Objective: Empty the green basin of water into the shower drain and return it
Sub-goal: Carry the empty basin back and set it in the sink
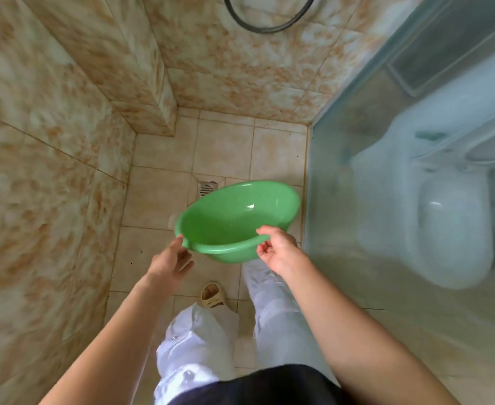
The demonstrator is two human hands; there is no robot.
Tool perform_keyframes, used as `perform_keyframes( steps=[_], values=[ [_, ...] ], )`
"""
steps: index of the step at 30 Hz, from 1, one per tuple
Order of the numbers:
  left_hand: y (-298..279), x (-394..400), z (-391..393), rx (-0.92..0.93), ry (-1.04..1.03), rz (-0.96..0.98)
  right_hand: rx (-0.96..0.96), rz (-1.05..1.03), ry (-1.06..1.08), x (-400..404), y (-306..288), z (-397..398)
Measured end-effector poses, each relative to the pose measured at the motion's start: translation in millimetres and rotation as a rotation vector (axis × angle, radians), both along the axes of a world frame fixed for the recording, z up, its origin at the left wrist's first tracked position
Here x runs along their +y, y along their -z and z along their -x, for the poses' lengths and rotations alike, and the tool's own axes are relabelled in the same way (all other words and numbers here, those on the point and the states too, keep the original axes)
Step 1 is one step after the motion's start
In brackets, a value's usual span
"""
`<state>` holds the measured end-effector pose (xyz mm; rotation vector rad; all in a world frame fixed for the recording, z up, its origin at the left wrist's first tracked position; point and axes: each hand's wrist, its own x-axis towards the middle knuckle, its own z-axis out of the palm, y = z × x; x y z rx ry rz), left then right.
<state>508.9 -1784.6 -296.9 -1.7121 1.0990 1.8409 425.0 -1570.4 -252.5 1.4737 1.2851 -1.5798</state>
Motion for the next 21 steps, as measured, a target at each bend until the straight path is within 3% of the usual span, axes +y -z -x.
perform_keyframes(
  steps=[8,21],
  values=[
    [-97,-29,-2,0.208,0.051,0.041,0.132,0.240,0.236,21,-96,-53],
    [-149,-17,-15,0.301,0.208,0.095,0.176,0.317,0.329,52,-144,-103]
  ],
)
